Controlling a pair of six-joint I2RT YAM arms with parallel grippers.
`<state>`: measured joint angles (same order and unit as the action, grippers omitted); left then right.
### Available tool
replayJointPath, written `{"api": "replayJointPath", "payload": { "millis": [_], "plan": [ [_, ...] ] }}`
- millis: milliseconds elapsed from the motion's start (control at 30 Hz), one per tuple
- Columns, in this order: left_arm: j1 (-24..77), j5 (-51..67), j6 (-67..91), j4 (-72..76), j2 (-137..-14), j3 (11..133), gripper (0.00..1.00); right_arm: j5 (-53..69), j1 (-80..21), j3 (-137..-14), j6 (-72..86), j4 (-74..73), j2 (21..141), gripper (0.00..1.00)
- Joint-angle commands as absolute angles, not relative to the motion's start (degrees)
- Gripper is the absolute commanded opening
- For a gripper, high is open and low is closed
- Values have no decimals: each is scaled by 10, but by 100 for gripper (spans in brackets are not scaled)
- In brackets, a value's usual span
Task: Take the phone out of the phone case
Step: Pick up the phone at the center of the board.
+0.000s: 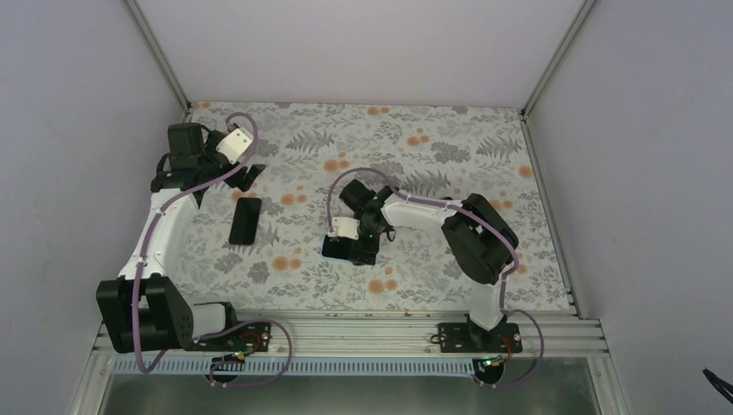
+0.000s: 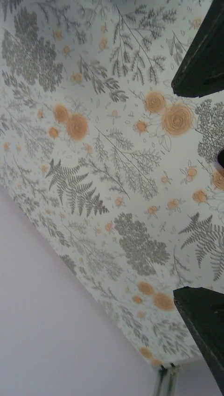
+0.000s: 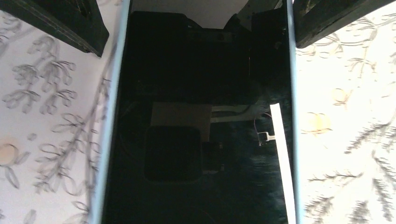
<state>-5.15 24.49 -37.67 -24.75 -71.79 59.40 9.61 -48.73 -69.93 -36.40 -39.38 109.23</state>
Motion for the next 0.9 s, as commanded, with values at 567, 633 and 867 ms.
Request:
{"api": "replayJointPath", "payload": {
  "millis": [567, 633, 867],
  "plan": [
    [-18, 463, -351, -409, -856, 700, 100, 82, -459, -712, -324, -371, 1025, 52],
    [-8, 497, -350, -444, -889, 737, 100, 72, -458, -719, -310, -361, 1005, 50],
    [39, 607, -351, -586, -1039, 899, 100, 46, -450, -755, -297, -348, 977, 47]
  ]
}}
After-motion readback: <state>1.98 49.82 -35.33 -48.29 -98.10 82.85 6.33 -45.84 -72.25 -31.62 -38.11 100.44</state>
